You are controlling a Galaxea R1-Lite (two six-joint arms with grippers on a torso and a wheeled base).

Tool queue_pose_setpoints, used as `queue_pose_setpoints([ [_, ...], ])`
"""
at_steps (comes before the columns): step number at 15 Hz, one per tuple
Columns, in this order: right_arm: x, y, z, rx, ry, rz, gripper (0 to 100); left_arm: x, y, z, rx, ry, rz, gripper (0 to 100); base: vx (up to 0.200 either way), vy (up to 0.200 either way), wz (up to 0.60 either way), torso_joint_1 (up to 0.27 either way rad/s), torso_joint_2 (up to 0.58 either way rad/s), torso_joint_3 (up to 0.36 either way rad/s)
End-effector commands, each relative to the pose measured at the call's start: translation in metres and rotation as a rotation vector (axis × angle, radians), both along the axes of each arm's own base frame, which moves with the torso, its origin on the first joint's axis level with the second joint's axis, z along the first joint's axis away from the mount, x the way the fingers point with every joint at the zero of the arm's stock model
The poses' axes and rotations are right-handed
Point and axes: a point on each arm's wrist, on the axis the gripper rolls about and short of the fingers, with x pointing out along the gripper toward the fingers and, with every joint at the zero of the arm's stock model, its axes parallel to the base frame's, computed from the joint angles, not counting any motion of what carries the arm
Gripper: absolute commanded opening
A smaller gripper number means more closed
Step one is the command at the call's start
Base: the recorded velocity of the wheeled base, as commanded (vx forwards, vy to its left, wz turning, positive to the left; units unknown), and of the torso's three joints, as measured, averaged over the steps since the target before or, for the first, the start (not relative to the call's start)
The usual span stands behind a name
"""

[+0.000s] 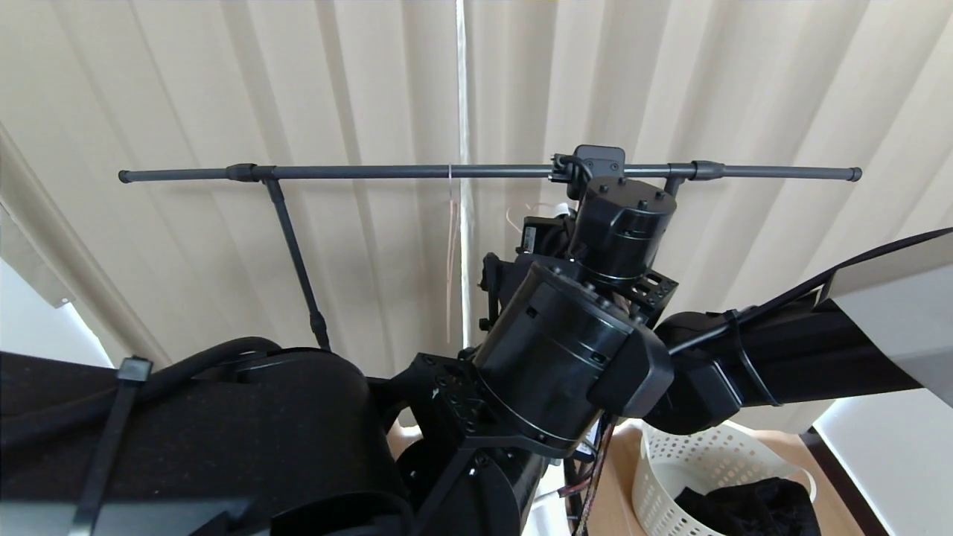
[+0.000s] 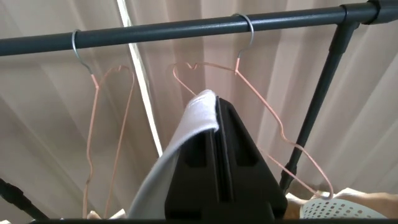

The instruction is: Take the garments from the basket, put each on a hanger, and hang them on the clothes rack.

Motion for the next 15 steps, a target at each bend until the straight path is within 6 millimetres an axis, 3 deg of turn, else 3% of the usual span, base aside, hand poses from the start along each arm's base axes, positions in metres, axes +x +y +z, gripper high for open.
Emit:
queue_pose_setpoints([
  [1, -0.001, -0.001, 0.002, 0.003, -0.004, 0.001, 0, 0.000, -0.002, -0.003, 0.007, 0.004, -0.002, 0, 0.000, 0.000, 0.00, 0.000, 0.00, 0.000],
  [5, -0.005, -0.005, 0.005, 0.001, -0.001, -0.002, 0, 0.008, 0.009, 0.003, 0.005, 0.002, 0.031, 0, 0.000, 0.000, 0.00, 0.000, 0.00, 0.000],
  [8, -0.011, -0.027, 0.021, -0.012, 0.005, 0.003, 0, 0.019, 0.045, 0.027, -0.005, -0.011, 0.111, 0, 0.000, 0.000, 0.00, 0.000, 0.00, 0.000],
  [9, -0.019, -0.038, 0.027, -0.041, 0.029, 0.052, 0, 0.027, 0.068, 0.037, 0.009, -0.004, 0.173, 0, 0.000, 0.000, 0.00, 0.000, 0.00, 0.000],
  [11, -0.035, -0.054, 0.034, -0.084, 0.070, 0.140, 0, 0.054, 0.093, 0.046, 0.051, -0.035, 0.246, 0, 0.000, 0.000, 0.00, 0.000, 0.00, 0.000],
  [13, -0.058, -0.073, 0.037, -0.164, 0.178, 0.250, 0, 0.072, 0.095, 0.059, 0.031, -0.075, 0.268, 0, 0.000, 0.000, 0.00, 0.000, 0.00, 0.000],
  [14, -0.060, -0.075, 0.038, -0.170, 0.188, 0.260, 0, 0.074, 0.095, 0.059, 0.031, -0.075, 0.269, 0, 0.000, 0.000, 0.00, 0.000, 0.00, 0.000],
  [15, -0.083, -0.090, 0.042, -0.217, 0.303, 0.373, 0, 0.080, 0.089, 0.059, 0.033, -0.079, 0.267, 0, 0.000, 0.000, 0.00, 0.000, 0.00, 0.000],
])
